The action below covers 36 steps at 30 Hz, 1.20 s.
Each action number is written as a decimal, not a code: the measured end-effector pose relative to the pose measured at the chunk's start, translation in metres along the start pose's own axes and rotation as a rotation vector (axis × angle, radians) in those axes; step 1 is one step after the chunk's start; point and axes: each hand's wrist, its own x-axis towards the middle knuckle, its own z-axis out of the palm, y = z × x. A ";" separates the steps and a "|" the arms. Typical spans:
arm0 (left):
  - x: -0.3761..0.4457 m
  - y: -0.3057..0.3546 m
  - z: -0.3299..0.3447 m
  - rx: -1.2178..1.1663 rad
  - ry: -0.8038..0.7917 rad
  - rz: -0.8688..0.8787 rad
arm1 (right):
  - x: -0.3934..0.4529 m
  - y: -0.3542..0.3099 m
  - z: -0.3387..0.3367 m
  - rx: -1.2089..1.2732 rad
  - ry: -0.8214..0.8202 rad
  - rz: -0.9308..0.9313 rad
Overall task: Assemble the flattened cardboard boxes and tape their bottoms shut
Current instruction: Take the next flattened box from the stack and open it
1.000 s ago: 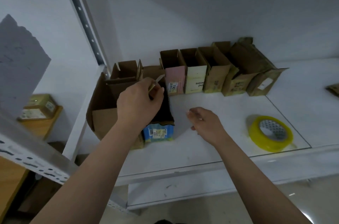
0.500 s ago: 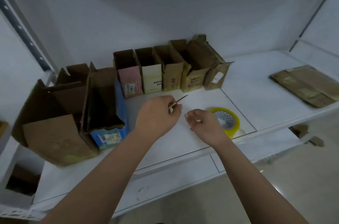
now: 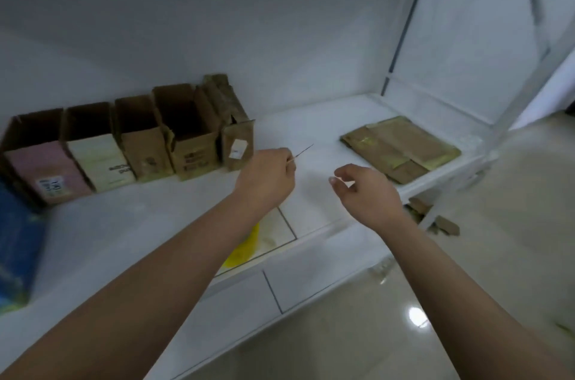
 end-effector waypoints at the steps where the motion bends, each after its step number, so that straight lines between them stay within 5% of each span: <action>1: 0.012 0.011 0.011 -0.006 -0.008 0.007 | 0.006 0.015 -0.012 -0.022 0.005 0.025; 18: 0.162 0.112 0.118 0.038 -0.291 0.139 | 0.089 0.141 -0.077 -0.228 0.023 0.297; 36: 0.206 0.112 0.199 -0.018 -0.418 0.016 | 0.149 0.234 -0.020 -0.288 -0.127 0.328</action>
